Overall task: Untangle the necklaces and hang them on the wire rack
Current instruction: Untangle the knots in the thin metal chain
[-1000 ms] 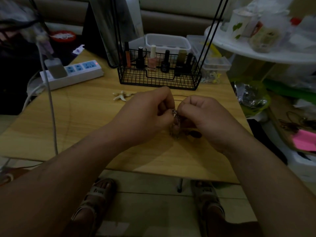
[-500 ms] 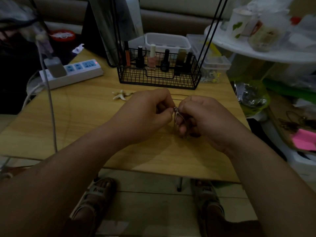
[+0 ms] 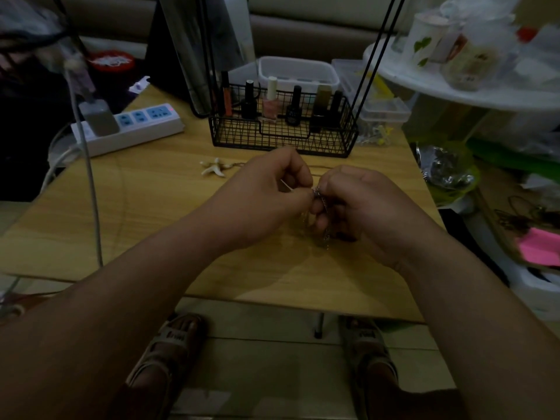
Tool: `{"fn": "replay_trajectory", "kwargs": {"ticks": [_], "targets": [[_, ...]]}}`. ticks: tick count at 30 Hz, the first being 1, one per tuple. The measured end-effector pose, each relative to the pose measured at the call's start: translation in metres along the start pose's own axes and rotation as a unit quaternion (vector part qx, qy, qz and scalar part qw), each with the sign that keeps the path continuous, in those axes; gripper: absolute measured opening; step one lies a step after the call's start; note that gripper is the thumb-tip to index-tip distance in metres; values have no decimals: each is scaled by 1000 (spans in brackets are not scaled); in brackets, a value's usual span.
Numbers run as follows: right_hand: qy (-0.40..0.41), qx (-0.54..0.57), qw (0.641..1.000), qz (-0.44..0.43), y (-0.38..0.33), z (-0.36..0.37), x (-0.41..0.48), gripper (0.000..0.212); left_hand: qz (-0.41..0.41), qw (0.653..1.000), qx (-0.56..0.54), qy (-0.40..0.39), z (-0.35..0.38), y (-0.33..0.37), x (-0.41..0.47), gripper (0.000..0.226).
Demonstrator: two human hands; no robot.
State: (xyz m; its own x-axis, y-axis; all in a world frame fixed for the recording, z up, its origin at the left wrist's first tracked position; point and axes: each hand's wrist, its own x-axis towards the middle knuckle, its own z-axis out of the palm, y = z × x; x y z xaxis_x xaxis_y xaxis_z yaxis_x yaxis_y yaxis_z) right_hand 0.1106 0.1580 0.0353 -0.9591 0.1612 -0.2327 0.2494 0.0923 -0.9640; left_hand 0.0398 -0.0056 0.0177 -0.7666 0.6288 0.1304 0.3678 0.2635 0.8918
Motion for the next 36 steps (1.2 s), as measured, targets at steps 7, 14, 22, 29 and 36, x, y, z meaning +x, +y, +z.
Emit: {"fn": "replay_trajectory", "kwargs": {"ticks": [7,14,22,29,36], "targets": [[4,-22,1000,-10,2,0,1,14,44,993,111,9,0,-4,-3,4],[13,-8,1000,4,3,0,1,14,58,989,132,13,2,-6,-3,4],[-5,-5,999,32,1,2,3,17,21,997,24,64,1,0,-1,6],[0,58,998,15,1,0,2,13,-21,999,-29,35,0,2,-1,15],[11,11,1000,-2,3,-5,2,18,27,998,50,28,1,0,-2,9]]}}
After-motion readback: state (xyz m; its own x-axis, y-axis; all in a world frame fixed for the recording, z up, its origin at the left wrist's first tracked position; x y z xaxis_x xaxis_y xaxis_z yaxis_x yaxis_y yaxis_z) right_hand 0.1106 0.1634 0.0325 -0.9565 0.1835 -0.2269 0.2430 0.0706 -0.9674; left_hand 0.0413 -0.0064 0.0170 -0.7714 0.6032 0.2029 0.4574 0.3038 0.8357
